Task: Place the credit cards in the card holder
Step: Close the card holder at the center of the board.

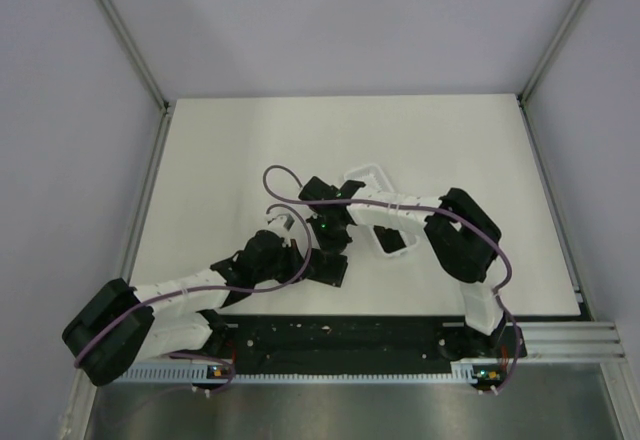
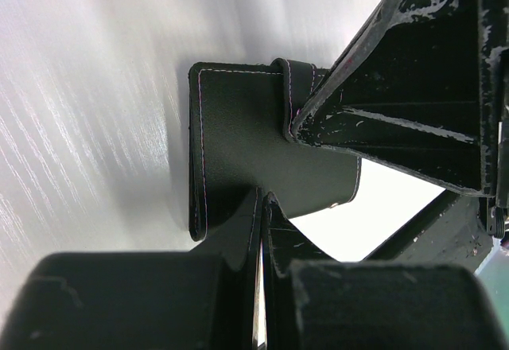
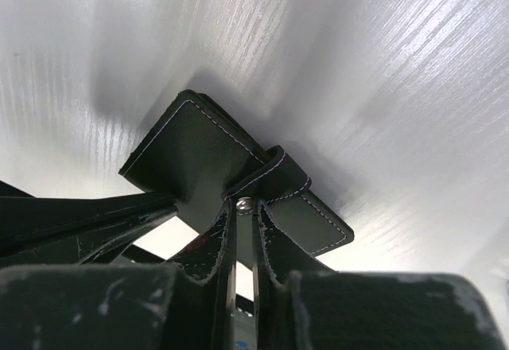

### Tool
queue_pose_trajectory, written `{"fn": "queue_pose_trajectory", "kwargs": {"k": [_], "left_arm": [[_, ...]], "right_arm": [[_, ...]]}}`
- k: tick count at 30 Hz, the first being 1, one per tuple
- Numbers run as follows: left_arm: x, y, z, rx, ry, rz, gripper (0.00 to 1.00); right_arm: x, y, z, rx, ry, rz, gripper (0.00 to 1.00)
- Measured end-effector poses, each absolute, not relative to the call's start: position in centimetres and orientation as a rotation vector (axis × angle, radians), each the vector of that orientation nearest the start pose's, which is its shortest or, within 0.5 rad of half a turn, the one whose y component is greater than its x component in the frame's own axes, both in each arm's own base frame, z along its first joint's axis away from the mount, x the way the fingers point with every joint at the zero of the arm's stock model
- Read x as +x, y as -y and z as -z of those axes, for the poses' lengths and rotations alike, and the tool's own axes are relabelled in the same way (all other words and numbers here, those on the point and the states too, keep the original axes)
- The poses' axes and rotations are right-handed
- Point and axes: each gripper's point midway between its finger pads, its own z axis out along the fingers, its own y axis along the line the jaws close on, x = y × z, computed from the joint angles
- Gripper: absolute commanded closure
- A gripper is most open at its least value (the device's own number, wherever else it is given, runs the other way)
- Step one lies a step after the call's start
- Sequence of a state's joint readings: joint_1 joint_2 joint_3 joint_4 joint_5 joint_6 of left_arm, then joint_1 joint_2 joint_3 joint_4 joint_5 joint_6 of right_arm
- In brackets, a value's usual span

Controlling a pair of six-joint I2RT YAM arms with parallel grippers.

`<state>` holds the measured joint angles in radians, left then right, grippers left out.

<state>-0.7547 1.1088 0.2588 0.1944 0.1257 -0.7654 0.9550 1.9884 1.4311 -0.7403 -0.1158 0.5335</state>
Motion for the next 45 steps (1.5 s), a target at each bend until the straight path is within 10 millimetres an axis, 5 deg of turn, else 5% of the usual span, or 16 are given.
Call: {"fn": "queue_pose_trajectory", "kwargs": {"k": [27,38,42,45], "left_arm": [[17.3,23.4,-3.2,0.065,-2.385,0.939,1.0],[17.3,23.3,-3.4,0.065,-2.38,0.94,1.0],[17.5,22.7,-3.9,0.056,-2.37,0.901,1.0],[18.1,22.3,-5.1,0.045,-2.345,0.867,1.0]], "right_arm": [[19.4,-34.8,-2.3,-0.764,-3.026,-0.222,0.97],[19.5,-34.6,-3.2,-0.716,-2.862,-0.218,0.82],[19.5,-32.9,-3.6,-0.662,-2.735,-0.219,0.79],[19.4,-31.3,-4.7,-0.601,-2.632,-0.296,0.66]]}}
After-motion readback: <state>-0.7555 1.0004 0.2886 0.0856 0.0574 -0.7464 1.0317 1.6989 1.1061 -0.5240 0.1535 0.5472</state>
